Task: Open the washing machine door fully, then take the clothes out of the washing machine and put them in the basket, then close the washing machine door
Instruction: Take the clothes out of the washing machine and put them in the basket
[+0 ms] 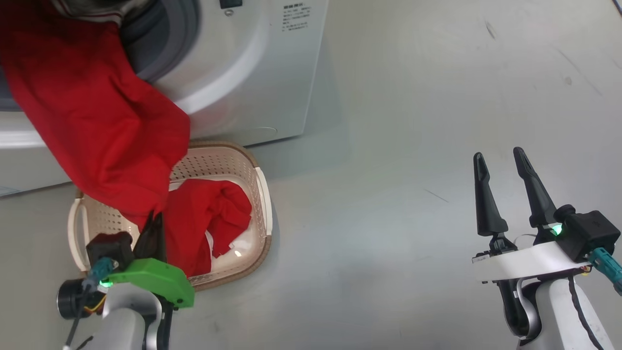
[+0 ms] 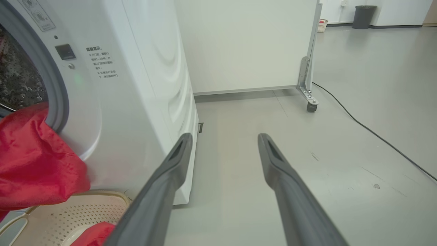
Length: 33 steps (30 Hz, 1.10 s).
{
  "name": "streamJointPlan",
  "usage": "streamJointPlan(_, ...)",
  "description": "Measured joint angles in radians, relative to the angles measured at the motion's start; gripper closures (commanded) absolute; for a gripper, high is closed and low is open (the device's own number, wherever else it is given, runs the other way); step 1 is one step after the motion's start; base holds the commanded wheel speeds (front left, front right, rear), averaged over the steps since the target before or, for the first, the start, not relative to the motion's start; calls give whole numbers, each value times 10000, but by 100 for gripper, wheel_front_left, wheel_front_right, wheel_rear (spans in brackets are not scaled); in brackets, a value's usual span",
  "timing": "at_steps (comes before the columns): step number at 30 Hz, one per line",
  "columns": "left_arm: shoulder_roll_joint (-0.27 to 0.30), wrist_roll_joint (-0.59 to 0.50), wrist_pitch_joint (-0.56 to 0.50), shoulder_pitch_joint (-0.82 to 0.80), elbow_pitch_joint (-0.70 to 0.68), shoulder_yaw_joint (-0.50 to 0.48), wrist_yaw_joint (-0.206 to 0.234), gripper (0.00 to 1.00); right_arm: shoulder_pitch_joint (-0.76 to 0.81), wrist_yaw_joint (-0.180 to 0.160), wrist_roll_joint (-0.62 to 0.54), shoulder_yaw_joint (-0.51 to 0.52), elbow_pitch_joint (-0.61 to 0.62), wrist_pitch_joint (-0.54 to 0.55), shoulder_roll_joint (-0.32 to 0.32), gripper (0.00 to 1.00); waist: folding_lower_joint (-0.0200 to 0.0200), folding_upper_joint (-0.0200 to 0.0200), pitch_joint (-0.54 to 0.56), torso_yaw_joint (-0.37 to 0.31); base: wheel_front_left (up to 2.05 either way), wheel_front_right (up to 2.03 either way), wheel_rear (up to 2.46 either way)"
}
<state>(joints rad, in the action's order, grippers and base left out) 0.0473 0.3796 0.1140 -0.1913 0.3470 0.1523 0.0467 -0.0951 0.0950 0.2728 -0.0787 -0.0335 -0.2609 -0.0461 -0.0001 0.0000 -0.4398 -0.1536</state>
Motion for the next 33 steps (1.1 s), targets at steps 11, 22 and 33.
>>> streamJointPlan(11,336,0,-656,-1713,1730,-428,15,100,-453,6,347,-35,240,0,23,0,0,0,-1140,-600,0,0,0)
streamJointPlan(22,790,345,-1145,-3236,3317,-1160,194,100,-1192,8,821,-151,326,0,56,0,0,0,-2390,-1289,0,0,0)
streamJointPlan(33,817,619,-577,-4031,5081,-1386,182,0,-1589,-86,1053,-232,105,0,61,0,0,0,-2535,-1494,0,0,0)
